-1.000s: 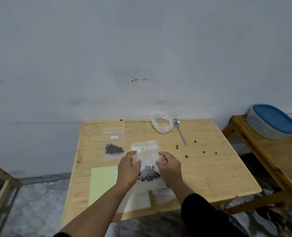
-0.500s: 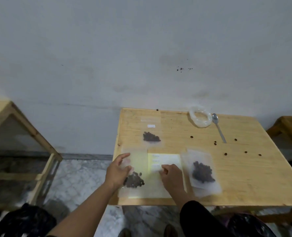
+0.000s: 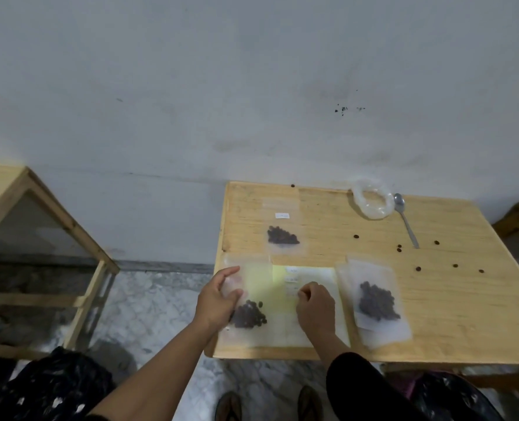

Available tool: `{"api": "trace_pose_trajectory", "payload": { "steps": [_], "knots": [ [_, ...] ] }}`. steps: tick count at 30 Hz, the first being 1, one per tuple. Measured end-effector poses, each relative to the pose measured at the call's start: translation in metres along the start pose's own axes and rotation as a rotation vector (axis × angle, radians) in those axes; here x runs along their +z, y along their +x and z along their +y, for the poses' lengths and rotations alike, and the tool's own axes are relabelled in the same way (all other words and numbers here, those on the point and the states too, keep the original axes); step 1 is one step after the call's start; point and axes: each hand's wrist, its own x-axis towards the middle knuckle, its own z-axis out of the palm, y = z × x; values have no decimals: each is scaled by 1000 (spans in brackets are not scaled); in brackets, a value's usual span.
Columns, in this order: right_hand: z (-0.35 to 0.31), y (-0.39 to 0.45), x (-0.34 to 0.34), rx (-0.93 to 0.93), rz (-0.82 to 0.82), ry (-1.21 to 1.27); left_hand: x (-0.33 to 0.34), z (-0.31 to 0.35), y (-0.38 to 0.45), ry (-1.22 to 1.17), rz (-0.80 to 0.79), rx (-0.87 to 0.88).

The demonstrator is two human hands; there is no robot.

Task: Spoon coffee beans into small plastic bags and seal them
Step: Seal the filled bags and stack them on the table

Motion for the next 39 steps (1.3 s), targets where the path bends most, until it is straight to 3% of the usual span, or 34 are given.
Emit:
{"api": "trace_pose_trajectory", "payload": {
  "steps": [8,18,27,39],
  "knots": [
    [-64,10,-33,-263,130,247,3,45,13,-62,-41,135],
    [-118,22,-71,-453,105,56,-6,108,11,-152,-99,303],
    [-132,16,-74,-448,111,40,-11,117,6,-178,-184,287],
    [-130,12,-73,-467,116,62,-10,122,1,-267,-159,259]
  ]
}}
